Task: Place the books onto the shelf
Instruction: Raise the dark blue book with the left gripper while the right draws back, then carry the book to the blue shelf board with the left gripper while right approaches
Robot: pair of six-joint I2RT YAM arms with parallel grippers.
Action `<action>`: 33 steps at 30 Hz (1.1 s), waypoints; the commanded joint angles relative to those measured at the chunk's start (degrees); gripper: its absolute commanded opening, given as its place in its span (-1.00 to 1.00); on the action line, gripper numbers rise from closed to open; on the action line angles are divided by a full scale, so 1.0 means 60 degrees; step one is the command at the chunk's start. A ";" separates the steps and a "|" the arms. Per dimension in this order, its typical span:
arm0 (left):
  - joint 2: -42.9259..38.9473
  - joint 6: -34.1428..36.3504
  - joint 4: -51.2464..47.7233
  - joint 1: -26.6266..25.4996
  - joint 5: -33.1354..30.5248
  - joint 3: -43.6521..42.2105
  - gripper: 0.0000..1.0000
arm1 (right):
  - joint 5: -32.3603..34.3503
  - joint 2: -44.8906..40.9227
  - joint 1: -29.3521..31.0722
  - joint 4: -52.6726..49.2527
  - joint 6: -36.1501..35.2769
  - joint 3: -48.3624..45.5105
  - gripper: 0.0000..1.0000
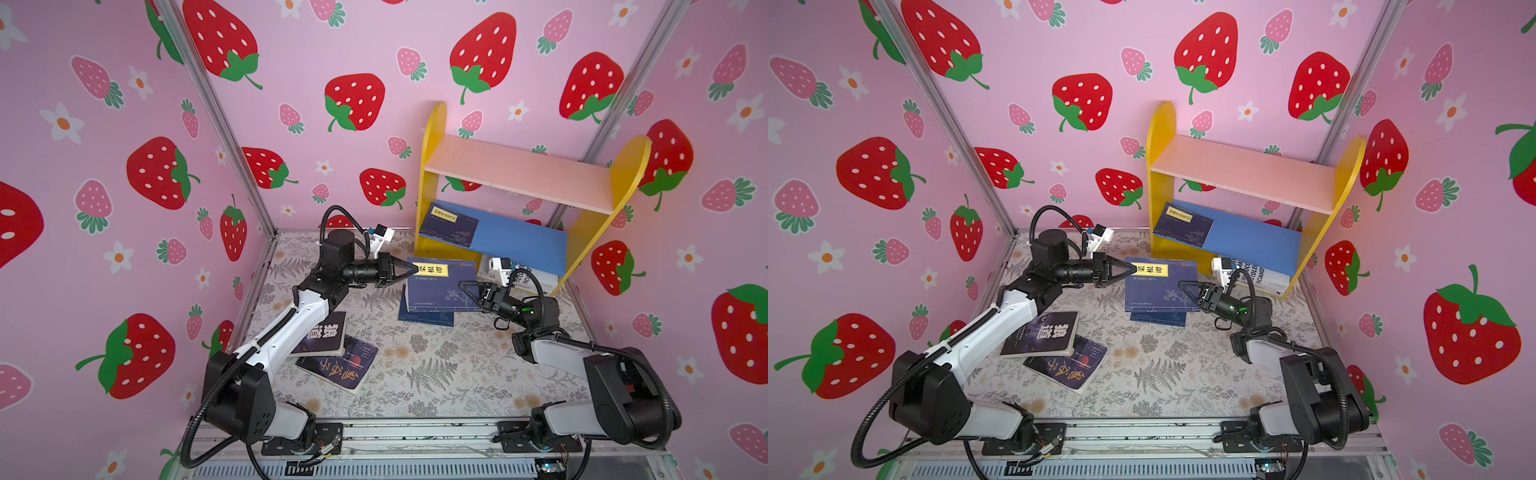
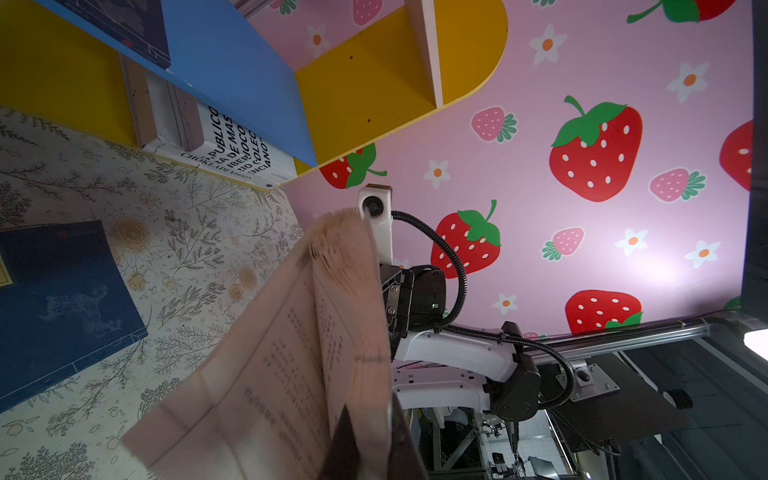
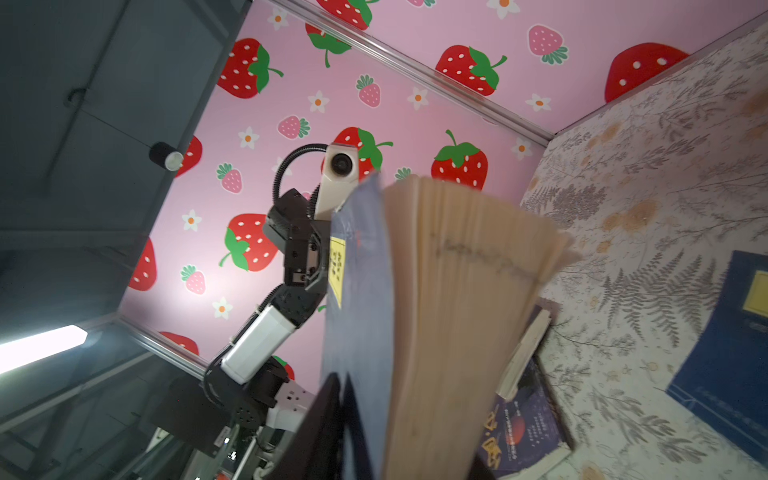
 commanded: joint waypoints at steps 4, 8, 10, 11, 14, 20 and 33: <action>0.0513 0.0094 0.0368 -0.0089 0.0253 0.0954 -0.66 | 0.0173 -0.1420 -0.0091 -0.2333 -0.1782 0.0160 -0.84; 0.0594 0.0236 0.0197 0.0036 -0.0413 0.1270 0.15 | 0.0517 -0.2110 -0.0221 -0.4034 -0.2570 0.0412 -0.88; 0.0495 0.0354 0.0139 0.0184 -0.0990 0.1237 0.34 | 0.0754 -0.2486 -0.0377 -0.4724 -0.2849 0.0427 -0.90; 0.0386 0.0441 0.0110 0.0267 -0.1300 0.1173 0.43 | 0.0899 -0.2708 -0.0476 -0.5059 -0.2996 0.0401 -0.91; 0.0087 0.0717 -0.0165 0.0470 -0.1951 0.0929 0.59 | 0.1360 -0.3446 -0.0776 -0.6164 -0.3459 0.0310 -0.92; -0.0152 0.1077 -0.0780 0.0526 -0.2235 0.0411 0.65 | 0.2090 -0.4683 -0.1463 -0.7055 -0.3714 0.0108 -0.92; -0.1451 0.0654 -0.0025 0.0484 -0.2909 -0.1396 0.74 | 0.2462 -0.4488 -0.2030 -0.7740 -0.4898 0.0333 -0.93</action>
